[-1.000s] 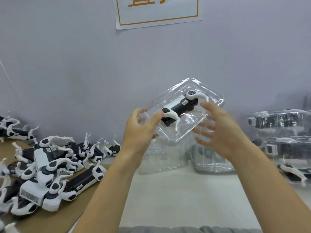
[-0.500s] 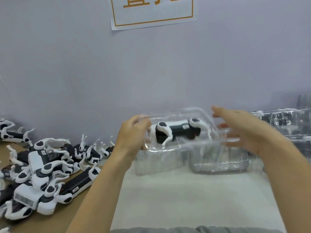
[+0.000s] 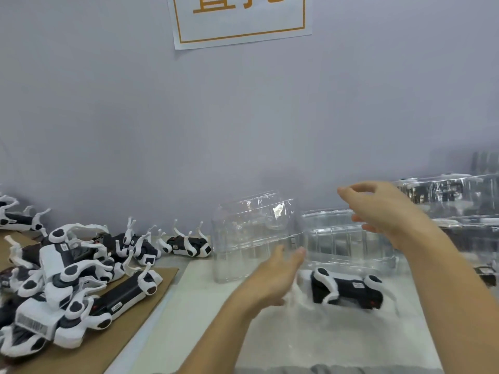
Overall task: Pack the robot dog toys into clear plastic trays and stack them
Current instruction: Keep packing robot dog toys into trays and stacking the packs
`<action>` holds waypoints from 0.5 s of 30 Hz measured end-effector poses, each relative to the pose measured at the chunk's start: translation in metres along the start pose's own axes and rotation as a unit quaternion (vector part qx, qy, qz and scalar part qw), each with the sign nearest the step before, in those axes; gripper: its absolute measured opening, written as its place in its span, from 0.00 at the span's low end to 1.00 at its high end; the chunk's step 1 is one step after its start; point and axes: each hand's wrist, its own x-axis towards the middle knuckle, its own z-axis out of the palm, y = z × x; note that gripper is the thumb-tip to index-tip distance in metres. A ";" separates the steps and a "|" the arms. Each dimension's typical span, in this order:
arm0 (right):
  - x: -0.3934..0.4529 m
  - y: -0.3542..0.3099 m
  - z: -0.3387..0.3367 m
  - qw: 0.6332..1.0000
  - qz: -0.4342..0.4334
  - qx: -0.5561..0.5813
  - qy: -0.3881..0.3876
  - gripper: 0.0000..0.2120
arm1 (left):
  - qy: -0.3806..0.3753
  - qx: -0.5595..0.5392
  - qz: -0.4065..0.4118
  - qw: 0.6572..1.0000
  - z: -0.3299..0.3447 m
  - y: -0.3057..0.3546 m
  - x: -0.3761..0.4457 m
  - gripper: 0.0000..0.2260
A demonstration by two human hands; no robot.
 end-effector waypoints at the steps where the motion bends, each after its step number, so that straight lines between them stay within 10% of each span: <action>1: 0.001 0.003 0.002 1.000 -0.001 -0.006 0.002 0.07 | -0.005 0.036 0.012 0.999 0.008 -0.002 0.001 0.25; 6: 0.010 0.019 0.011 1.000 -0.005 -0.029 0.002 0.05 | 0.115 0.166 0.017 0.979 0.009 -0.001 0.003 0.18; 15: 0.008 0.031 0.045 0.993 -0.087 -0.038 -0.063 0.13 | -0.149 0.050 0.017 0.987 0.016 0.001 0.003 0.12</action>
